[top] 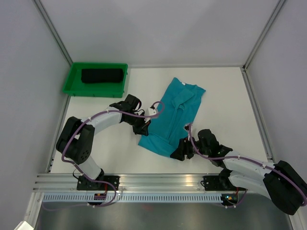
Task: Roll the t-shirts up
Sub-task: Roll the tshirt
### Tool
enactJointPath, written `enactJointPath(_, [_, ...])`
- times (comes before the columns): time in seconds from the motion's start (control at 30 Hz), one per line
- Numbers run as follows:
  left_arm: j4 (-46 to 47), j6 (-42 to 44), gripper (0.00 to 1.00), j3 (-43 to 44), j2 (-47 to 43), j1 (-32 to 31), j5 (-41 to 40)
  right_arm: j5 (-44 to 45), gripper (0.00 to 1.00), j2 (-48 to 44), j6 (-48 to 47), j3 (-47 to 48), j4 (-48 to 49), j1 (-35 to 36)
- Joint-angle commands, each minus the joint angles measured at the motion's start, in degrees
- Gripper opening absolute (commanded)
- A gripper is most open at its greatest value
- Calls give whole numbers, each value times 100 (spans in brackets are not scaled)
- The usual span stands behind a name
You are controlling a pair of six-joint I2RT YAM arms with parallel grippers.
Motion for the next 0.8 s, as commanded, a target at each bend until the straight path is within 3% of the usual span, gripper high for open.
enactJointPath(0.0, [134, -25, 2, -1, 29, 52, -5, -434, 69, 5, -17, 46, 536, 42])
enactJointPath(0.3, [160, 10, 2, 34, 64, 43, -31, -883, 53, -417, 737, -498, 509, 42])
enactJointPath(0.53, [187, 27, 2, 25, 73, 43, -31, -787, 52, -733, 686, -586, 264, 50])
enactJointPath(0.77, [196, 36, 2, 16, 73, 43, -5, 109, 51, -761, 835, -507, 281, 50])
